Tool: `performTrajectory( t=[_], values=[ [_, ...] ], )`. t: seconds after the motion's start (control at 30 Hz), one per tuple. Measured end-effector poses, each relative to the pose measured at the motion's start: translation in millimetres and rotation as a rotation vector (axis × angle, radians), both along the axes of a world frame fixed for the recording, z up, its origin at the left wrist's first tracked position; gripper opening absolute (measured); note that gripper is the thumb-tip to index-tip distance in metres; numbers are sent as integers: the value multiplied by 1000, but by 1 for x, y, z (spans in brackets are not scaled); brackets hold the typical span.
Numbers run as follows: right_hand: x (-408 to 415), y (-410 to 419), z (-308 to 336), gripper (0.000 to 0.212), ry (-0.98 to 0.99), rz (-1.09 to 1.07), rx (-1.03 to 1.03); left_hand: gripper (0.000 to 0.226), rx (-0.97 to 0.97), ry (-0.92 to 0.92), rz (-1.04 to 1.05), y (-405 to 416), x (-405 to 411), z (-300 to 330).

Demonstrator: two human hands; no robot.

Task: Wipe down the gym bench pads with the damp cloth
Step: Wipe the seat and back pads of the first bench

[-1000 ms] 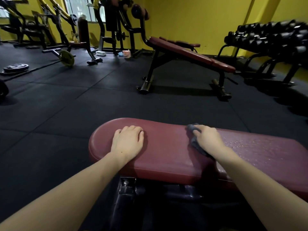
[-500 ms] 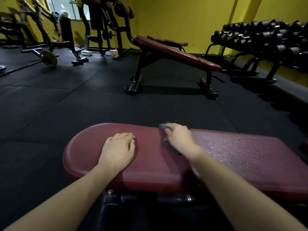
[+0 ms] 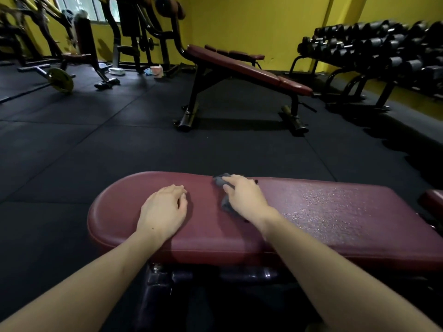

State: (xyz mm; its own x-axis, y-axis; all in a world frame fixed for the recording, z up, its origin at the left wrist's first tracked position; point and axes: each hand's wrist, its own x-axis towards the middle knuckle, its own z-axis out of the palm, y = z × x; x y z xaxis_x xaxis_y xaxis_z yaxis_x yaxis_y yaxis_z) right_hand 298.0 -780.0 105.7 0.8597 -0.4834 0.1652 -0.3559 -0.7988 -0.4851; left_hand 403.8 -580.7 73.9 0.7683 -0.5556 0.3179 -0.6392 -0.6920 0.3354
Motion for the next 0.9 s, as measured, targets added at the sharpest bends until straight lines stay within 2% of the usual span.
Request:
performTrajectory(
  t=[0.1,0.2,0.27,0.33,0.43,0.53,0.67,0.73,0.8,0.9],
  values=[
    [-48,-58,-3,33,26,-200,31,37,14,-31,-2,0,-1,-1],
    [-54,-67,-4,32,24,-337,46,35,-1,-82,32,0,-6,1],
    [-37,-36,-3,29,-22,-281,26,33,-37,-93,58,-2,-7,2],
    [-23,11,-5,27,-52,-128,-14,32,-40,-80,67,-2,-7,3],
    [-31,54,-12,33,-40,11,-55,33,18,-66,39,2,-8,3],
    [-70,24,-8,33,8,-9,-30,34,35,-45,16,6,-9,6],
    [-125,-24,-10,32,19,-234,-14,37,79,-56,-10,8,-13,7],
    [-118,-19,-13,34,33,-306,-25,38,100,-77,-11,11,-18,5],
    [-91,13,-14,35,0,-265,-51,38,107,-96,-6,12,-22,3],
    [-53,79,-28,38,-94,-41,-147,35,100,-104,-6,10,-23,4]
  ],
)
